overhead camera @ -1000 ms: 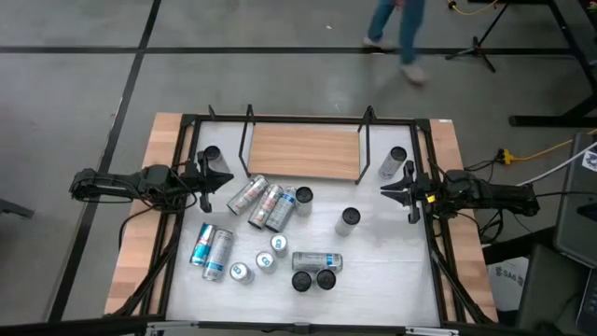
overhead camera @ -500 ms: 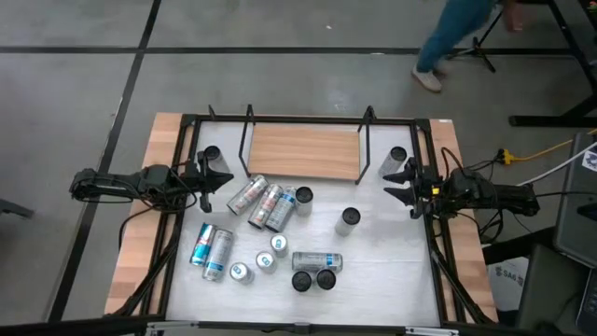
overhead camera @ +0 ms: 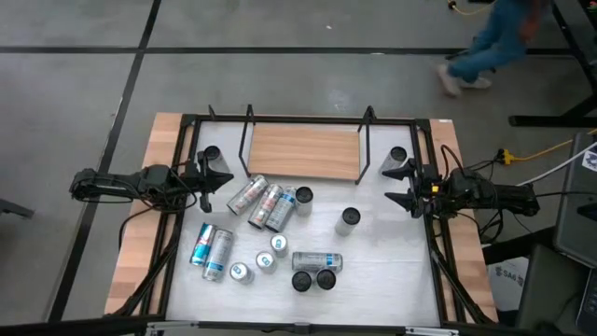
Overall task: Place canned beverage on shelf
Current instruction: Put the white soda can on the shelf
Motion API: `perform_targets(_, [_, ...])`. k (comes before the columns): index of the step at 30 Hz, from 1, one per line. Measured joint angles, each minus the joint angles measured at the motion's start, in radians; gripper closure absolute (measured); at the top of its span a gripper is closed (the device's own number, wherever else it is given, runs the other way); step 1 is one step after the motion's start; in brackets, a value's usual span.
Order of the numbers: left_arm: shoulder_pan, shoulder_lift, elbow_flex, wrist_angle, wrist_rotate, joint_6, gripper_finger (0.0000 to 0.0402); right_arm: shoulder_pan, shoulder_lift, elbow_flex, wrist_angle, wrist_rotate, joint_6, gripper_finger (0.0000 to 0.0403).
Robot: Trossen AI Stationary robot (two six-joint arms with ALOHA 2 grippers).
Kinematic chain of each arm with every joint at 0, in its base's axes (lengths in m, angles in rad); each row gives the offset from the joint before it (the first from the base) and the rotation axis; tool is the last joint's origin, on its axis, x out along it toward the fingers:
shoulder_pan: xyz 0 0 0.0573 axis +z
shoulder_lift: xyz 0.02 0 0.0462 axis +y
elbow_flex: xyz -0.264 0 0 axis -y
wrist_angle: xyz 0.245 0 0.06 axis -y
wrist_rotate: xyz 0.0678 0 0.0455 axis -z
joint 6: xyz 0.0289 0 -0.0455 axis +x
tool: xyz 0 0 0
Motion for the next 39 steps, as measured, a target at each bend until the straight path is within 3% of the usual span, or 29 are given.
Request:
perform_targets(13, [0.000,0.000,0.000,0.000,0.000,0.000,0.0401,0.000,0.000,0.000,0.260,0.078,-0.007,0.0055])
perform_targets(26, [0.000,0.000,0.000,0.000,0.000,0.000,0.0401,0.000,0.042,0.084,0.271,0.141,-0.013,0.0076])
perform_targets(32, [0.000,0.000,0.000,0.000,0.000,0.000,0.0401,0.000,0.152,0.222,0.143,0.202,-0.038,0.0077])
perform_targets(39, [0.000,0.000,0.000,0.000,0.000,0.000,0.0401,0.000,0.322,0.473,-0.183,0.355,-0.036,0.0077])
